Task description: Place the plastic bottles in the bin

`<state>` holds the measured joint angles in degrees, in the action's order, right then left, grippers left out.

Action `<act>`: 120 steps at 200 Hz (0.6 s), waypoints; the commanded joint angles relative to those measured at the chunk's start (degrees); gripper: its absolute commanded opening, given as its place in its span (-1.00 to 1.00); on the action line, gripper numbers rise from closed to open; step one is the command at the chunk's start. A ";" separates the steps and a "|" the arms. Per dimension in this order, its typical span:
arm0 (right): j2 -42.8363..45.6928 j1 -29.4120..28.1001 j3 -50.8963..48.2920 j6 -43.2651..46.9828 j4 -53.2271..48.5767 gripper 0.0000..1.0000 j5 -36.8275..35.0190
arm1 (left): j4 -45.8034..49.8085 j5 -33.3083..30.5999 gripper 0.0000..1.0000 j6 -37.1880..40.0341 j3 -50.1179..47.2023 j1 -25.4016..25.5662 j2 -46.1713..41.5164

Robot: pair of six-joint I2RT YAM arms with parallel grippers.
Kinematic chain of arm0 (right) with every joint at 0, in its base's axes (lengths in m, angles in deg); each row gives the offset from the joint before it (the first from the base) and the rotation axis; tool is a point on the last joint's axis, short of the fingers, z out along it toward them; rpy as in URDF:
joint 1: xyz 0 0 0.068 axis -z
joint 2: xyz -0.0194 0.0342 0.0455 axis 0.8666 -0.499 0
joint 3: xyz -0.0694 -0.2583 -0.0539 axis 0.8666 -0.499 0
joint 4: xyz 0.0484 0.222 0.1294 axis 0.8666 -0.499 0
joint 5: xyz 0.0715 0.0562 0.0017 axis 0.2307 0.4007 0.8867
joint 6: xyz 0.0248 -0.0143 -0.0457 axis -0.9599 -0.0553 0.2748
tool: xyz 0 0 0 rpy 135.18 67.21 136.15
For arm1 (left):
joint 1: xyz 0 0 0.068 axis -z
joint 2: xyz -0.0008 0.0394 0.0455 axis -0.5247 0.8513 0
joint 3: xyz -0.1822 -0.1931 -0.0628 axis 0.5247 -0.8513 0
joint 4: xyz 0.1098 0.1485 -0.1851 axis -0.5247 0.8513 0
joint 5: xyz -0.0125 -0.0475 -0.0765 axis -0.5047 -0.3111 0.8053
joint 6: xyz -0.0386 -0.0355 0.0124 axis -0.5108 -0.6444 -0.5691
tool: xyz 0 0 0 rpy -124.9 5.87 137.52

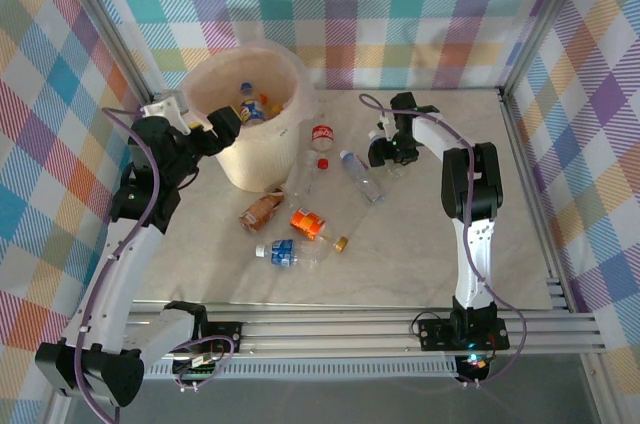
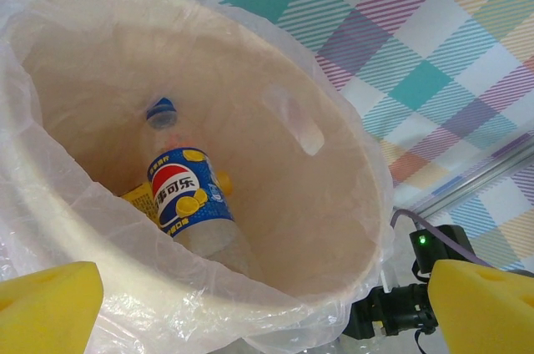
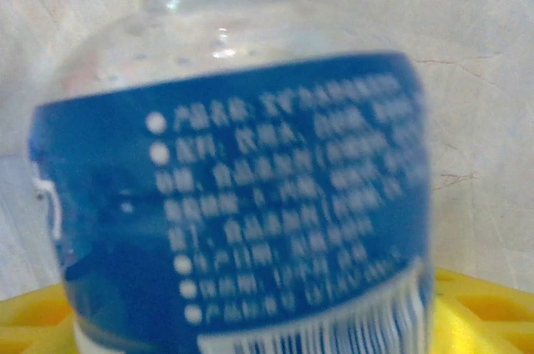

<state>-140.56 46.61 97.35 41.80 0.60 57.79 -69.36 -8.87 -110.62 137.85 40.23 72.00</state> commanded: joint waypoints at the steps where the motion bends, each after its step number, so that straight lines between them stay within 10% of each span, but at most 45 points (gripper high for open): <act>1: -0.06 0.34 0.50 -0.20 -0.39 0.34 -1.38 | -1.64 0.24 1.00 -0.62 0.30 0.49 0.12; 120: 27.91 0.13 -18.39 -6.47 12.34 0.03 4.77 | -0.51 0.49 1.00 2.25 6.81 9.18 4.64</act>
<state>-121.15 46.61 83.30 38.52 6.83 57.11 -69.32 -8.67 -110.52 140.91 46.26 74.88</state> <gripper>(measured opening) 0.593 0.997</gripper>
